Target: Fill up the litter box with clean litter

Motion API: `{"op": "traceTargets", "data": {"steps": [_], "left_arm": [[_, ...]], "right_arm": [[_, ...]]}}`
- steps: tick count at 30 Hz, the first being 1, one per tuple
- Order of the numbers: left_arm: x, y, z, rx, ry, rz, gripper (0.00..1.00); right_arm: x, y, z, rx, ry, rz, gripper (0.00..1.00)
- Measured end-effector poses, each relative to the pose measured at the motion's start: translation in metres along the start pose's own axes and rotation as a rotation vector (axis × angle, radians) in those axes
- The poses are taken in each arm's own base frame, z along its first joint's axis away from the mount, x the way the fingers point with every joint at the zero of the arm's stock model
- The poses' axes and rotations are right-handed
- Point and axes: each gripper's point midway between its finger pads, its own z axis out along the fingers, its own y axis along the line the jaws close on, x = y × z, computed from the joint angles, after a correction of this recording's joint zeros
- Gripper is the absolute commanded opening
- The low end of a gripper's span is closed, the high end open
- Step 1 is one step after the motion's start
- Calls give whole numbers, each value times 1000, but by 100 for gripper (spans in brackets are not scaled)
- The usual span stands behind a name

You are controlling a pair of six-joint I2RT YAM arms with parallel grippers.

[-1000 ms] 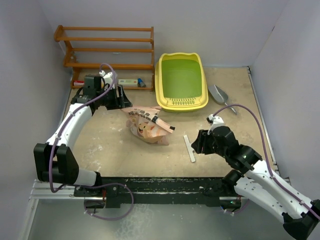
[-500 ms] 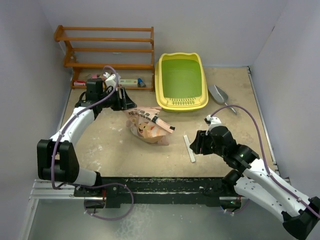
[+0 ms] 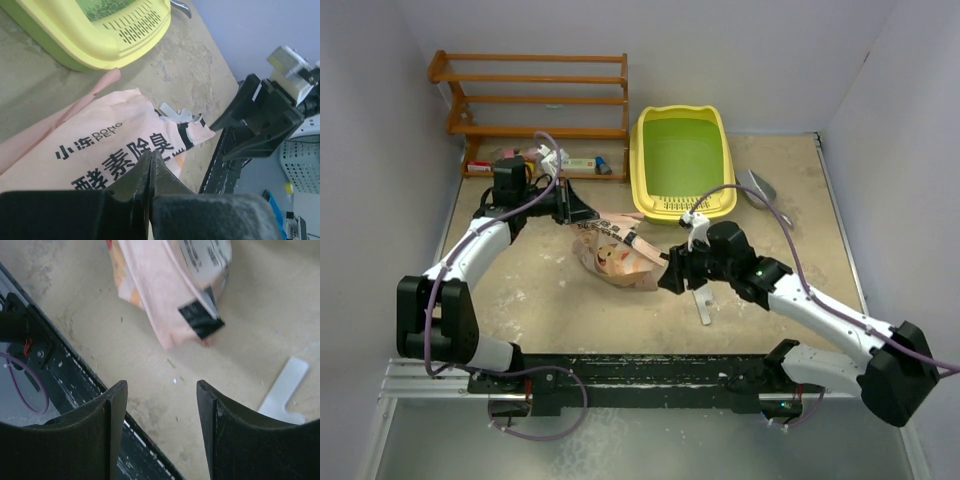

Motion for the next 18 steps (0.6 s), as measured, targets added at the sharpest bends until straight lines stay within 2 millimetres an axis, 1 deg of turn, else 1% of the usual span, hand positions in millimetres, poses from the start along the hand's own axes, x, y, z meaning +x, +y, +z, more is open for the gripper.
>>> {"op": "traceTargets", "data": {"steps": [3,6,9,13,16,18], "left_arm": [[1,-9,-4,24,-9,26,0],[-4,-20,-9,31,-34,67,2],[-12,-31,-16,35,-71,124,4],[-20,-44,-22,42,-106,181,6],[-22,-49,-25,47,-127,213,7],[-21,-52,-27,46,-139,227,7]], "right_arm": [[-24,5,13,-18,-44,-37,65],[-45,10,21,-51,-115,-65,67],[-52,12,30,-76,-131,-66,68],[-54,11,46,-104,-123,-56,68],[-57,9,53,-111,-117,-49,64],[-63,12,56,-151,-120,-51,62]]}}
